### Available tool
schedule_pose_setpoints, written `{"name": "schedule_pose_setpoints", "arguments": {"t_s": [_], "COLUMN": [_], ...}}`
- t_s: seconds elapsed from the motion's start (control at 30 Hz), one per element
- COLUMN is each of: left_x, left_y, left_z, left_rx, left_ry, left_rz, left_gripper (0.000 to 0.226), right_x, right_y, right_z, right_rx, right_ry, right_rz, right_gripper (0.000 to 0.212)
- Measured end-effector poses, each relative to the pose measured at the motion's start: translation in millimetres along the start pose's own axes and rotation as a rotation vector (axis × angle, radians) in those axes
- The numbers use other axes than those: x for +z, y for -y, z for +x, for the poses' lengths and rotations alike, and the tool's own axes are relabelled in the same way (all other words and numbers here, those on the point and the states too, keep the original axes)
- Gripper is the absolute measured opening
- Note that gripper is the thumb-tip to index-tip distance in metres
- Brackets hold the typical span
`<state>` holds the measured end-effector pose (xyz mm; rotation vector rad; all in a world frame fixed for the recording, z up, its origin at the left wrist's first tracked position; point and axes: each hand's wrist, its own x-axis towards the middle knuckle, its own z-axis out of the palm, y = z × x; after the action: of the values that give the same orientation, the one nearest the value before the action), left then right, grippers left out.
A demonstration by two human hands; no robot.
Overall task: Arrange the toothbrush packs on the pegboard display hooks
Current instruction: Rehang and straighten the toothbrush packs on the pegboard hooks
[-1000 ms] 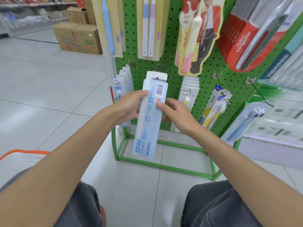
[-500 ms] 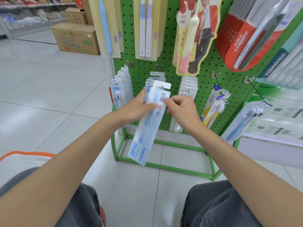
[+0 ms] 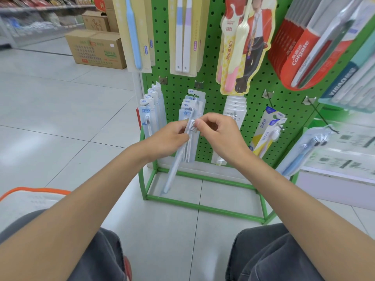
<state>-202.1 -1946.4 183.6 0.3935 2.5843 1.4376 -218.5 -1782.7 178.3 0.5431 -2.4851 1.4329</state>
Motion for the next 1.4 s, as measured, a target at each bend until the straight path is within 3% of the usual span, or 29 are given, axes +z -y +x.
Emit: {"name": "schedule_pose_setpoints", "arguments": {"t_s": [0.27, 0.4, 0.5, 0.63, 0.73, 0.87, 0.93, 1.0, 1.17, 1.4], "left_x": [-3, -9, -5, 4, 7, 12, 15, 18, 14, 21], "left_y": [3, 11, 11, 12, 12, 12, 11, 13, 22, 26], "left_z": [1, 4, 6, 8, 11, 15, 18, 23, 37, 49], "left_rx": [-0.029, -0.128, -0.155, -0.172, -0.156, -0.147, -0.151, -0.167, -0.242, -0.188], "left_ry": [-0.153, -0.173, -0.143, -0.097, -0.086, -0.048, -0.054, -0.119, -0.5, -0.464], "left_rz": [-0.254, -0.357, -0.414, -0.413, -0.432, -0.459, -0.431, -0.359, -0.308, -0.198], "left_gripper": [0.026, 0.027, 0.028, 0.029, 0.031, 0.031, 0.029, 0.026, 0.027, 0.042], "right_x": [4, 0, -6, -12, -20, -29, -32, -37, -45, -37], "right_y": [-4, -10, -11, -16, -14, -13, -14, -13, -12, -21], "right_z": [6, 8, 12, 16, 18, 22, 25, 27, 29, 33], "right_rx": [-0.071, -0.051, 0.012, 0.082, 0.162, 0.188, 0.201, 0.201, 0.197, 0.164], "right_ry": [-0.043, -0.091, -0.047, -0.038, -0.028, -0.059, -0.04, 0.009, 0.001, -0.158], "right_rz": [-0.057, -0.164, -0.178, -0.116, 0.013, 0.011, 0.024, -0.016, -0.039, -0.228], "right_gripper": [0.005, 0.025, 0.035, 0.018, 0.023, 0.023, 0.013, 0.007, 0.017, 0.005]}}
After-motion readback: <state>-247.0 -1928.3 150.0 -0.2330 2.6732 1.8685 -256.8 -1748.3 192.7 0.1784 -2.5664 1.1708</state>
